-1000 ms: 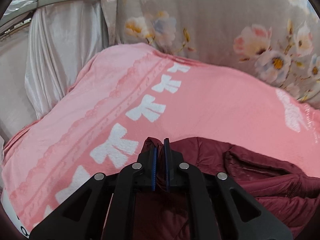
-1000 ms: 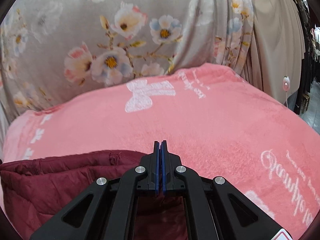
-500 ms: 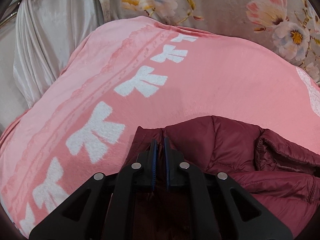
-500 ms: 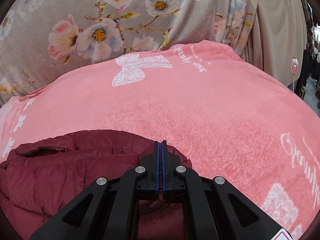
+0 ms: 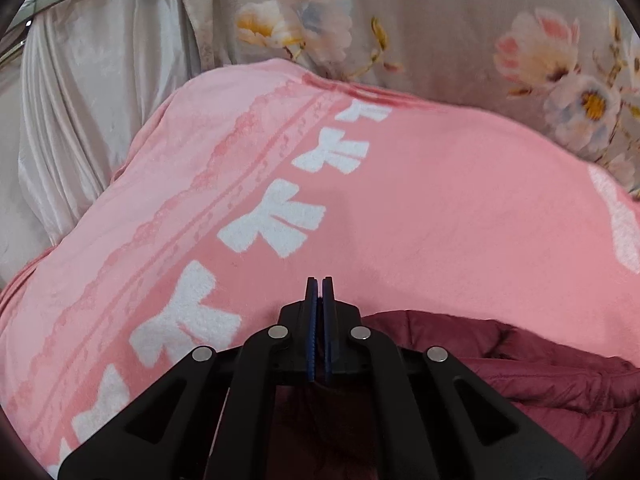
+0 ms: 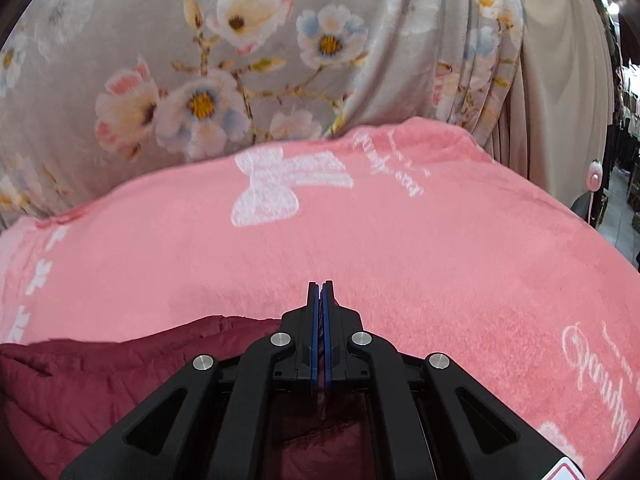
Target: Fold large clothes
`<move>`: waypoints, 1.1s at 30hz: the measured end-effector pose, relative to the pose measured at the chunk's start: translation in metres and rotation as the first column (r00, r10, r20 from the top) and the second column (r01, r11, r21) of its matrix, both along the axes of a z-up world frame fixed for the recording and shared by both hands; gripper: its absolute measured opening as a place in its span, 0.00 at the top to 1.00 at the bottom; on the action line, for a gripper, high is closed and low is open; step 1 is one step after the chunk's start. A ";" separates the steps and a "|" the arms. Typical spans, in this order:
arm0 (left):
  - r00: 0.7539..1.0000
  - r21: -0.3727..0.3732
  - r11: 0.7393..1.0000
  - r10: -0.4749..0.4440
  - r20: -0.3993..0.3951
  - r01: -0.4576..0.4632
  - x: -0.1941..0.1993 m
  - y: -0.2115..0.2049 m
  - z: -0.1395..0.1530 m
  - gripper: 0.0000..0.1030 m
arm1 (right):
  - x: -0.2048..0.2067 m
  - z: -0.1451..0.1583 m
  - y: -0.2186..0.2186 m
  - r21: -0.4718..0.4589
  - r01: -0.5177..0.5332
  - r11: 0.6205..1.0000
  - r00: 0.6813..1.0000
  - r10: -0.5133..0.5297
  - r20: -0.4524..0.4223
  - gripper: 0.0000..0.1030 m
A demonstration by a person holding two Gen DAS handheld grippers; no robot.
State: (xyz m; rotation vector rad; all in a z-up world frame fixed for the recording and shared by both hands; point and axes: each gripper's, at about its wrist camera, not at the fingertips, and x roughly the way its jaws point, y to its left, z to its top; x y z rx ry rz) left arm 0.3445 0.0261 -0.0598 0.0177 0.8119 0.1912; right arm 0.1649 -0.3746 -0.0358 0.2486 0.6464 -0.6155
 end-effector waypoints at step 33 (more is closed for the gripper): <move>0.949 -0.099 0.944 -0.314 0.013 0.314 -0.106 -0.073 0.045 0.53 | -0.016 0.010 0.158 0.118 -0.422 0.899 0.905 0.425 -0.002 0.69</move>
